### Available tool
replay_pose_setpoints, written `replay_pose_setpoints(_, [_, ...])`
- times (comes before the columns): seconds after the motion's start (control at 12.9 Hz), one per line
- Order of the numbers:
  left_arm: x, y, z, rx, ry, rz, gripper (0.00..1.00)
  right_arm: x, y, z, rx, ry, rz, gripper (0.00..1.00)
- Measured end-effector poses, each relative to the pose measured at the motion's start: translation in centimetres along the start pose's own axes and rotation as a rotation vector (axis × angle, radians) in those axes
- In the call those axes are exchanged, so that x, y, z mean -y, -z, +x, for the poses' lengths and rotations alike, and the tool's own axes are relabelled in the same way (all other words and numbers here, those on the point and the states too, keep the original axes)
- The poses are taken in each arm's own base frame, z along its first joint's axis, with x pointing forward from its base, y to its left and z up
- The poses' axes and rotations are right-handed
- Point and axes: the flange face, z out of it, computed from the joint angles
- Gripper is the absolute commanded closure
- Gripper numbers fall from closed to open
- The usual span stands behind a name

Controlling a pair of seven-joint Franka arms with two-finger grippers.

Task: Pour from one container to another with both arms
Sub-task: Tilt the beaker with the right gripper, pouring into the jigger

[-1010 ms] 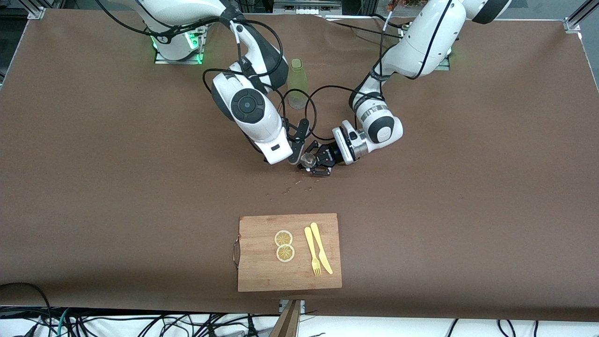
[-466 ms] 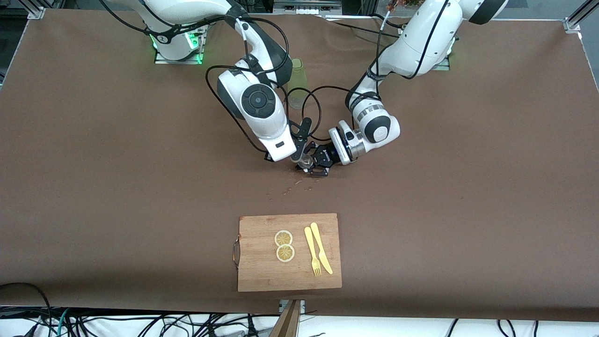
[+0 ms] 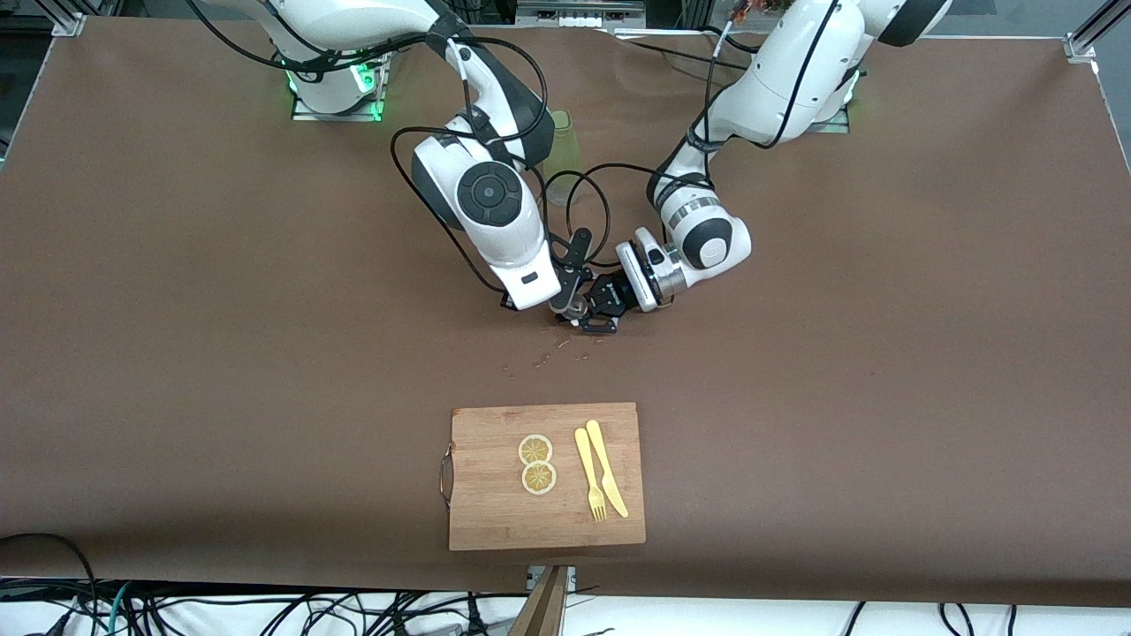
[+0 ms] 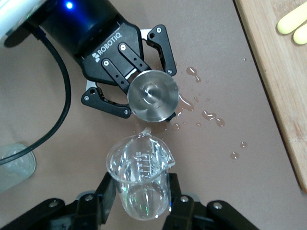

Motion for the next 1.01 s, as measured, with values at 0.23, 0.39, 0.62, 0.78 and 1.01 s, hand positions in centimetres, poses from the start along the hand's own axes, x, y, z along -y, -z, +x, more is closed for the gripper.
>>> replay_pose_setpoints(0.23, [-0.3, -0.2, -0.1, 0.006, -0.002, 0.002, 1.0, -0.4, 0.0, 0.6, -0.011, -0.023, -0.004, 0.76])
replay_pose_setpoints(0.39, [-0.4, -0.3, 0.0, 0.007, 0.0, 0.006, 1.0, -0.5, 0.0, 1.0, -0.017, -0.03, -0.006, 0.76])
replay_pose_setpoints(0.62, [-0.4, -0.6, 0.3, 0.01, -0.005, 0.008, 1.0, -0.2, -0.2, 1.5, -0.019, -0.024, -0.007, 0.76])
replay_pose_setpoints(0.78, [-0.5, -0.7, 0.4, 0.01, -0.006, 0.008, 1.0, 0.2, -0.3, 1.7, -0.014, -0.013, -0.013, 0.76])
replay_pose_setpoints(1.01, [-0.5, -0.7, 0.3, 0.011, -0.007, 0.008, 1.0, 0.5, -0.5, 1.7, 0.015, 0.007, -0.033, 0.76])
